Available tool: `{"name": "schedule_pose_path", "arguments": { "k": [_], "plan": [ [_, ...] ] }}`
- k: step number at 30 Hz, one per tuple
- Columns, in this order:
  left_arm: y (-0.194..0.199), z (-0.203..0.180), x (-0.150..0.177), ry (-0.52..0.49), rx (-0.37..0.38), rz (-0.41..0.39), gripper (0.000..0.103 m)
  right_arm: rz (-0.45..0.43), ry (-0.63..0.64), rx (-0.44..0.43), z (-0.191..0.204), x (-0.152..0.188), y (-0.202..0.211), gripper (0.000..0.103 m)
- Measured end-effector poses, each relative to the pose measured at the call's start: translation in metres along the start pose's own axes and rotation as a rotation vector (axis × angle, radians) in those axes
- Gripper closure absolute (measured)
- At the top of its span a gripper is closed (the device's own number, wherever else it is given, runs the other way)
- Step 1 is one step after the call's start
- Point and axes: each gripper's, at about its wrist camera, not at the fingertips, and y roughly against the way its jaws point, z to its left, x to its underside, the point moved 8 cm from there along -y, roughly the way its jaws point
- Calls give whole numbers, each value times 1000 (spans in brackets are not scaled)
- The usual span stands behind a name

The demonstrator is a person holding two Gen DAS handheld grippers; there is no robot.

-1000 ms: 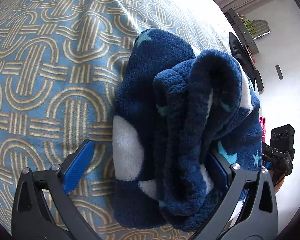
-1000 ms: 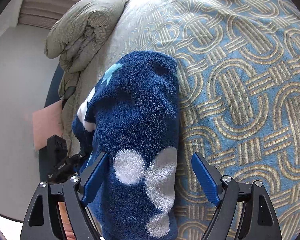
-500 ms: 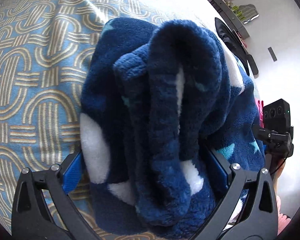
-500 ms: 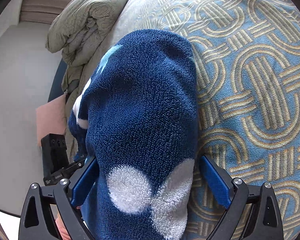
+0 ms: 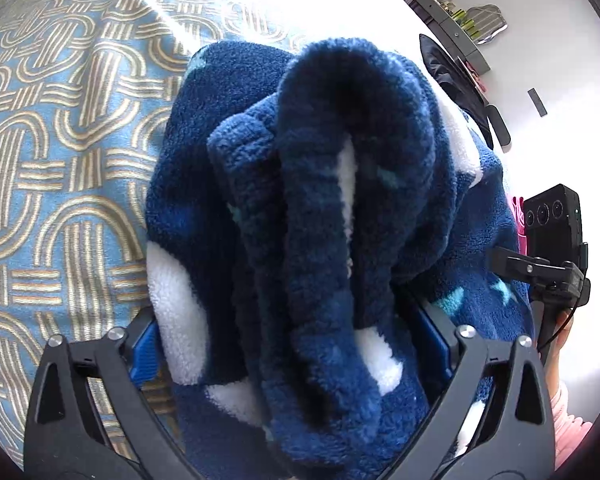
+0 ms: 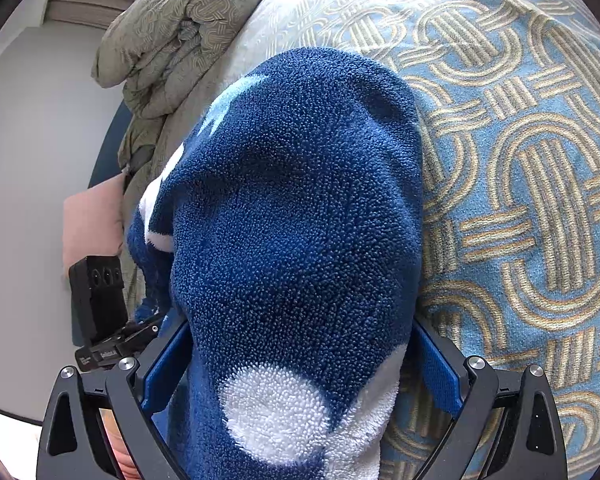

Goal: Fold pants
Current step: 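Lift the folded pants bundle with both grippers and carry it across the bed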

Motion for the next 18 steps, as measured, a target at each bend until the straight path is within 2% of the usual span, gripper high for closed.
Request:
{"name": "schedule_pose_path", "arguments": {
  "k": [2, 3, 4, 6, 9, 12, 18],
  "plan": [
    [7, 2, 5, -14, -5, -12, 16, -13, 12, 27, 3, -1, 1, 21],
    [10, 1, 5, -22, -10, -22, 23, -14, 21, 15, 7, -1, 2, 34],
    [13, -1, 5, -35, -15, -37, 30, -18, 27, 21, 11, -2, 3, 40],
    [19, -7, 4, -67, -32, -65, 39, -32, 74, 61, 17, -2, 6, 47],
    [32, -18, 4, -122, -76, -110, 47, -64, 130, 93, 30, 0, 11, 52],
    [42, -29, 4, -154, -105, -141, 48, -101, 151, 76, 41, 1, 20, 53],
    [65, -56, 2, -193, -78, -183, 48, -164, 179, 59, 50, 11, 57, 53]
  ]
}}
